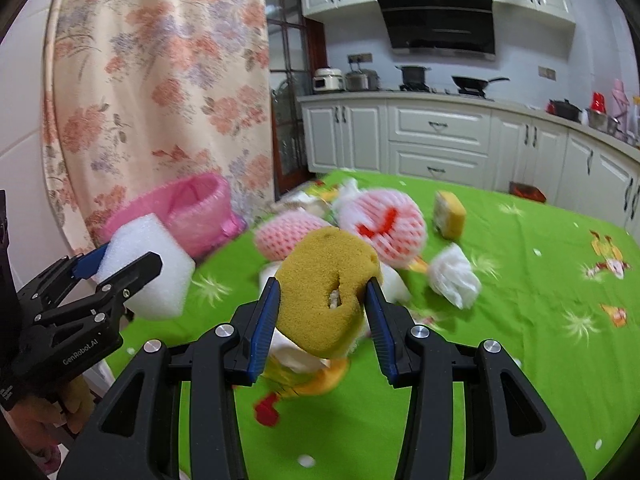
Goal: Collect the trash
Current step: 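Carry the foam block and sponge to the pink bin and release both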
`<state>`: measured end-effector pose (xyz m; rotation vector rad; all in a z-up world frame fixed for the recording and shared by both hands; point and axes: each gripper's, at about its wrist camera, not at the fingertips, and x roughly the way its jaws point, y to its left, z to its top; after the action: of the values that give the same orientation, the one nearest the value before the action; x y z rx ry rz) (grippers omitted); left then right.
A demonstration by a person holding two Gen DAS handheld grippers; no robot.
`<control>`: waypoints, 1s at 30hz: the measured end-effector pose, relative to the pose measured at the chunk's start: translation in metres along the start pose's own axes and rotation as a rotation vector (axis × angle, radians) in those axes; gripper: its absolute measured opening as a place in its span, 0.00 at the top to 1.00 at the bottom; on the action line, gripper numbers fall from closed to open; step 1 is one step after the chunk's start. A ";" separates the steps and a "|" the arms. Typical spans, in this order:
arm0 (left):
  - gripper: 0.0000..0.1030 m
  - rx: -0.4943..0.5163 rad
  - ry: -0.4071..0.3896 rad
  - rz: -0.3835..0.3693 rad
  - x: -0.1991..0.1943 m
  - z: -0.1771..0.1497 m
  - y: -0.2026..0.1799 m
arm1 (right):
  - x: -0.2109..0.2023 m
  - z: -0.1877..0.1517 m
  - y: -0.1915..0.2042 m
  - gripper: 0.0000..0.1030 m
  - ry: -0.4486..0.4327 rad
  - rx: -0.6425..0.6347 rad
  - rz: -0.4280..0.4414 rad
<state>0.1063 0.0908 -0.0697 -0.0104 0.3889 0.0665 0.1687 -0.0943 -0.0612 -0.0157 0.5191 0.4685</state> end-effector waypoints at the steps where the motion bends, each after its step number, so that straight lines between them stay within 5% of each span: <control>1: 0.39 -0.009 -0.001 0.003 -0.001 0.003 0.004 | 0.000 0.003 0.005 0.59 -0.008 -0.007 0.010; 17: 0.39 -0.062 -0.059 0.153 0.008 0.055 0.101 | 0.055 0.060 0.087 0.59 -0.038 -0.137 0.207; 30: 0.38 -0.117 0.010 0.184 0.066 0.066 0.195 | 0.135 0.107 0.140 0.59 -0.001 -0.149 0.312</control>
<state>0.1795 0.2908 -0.0336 -0.0903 0.3953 0.2704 0.2619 0.1030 -0.0190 -0.0780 0.4863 0.8113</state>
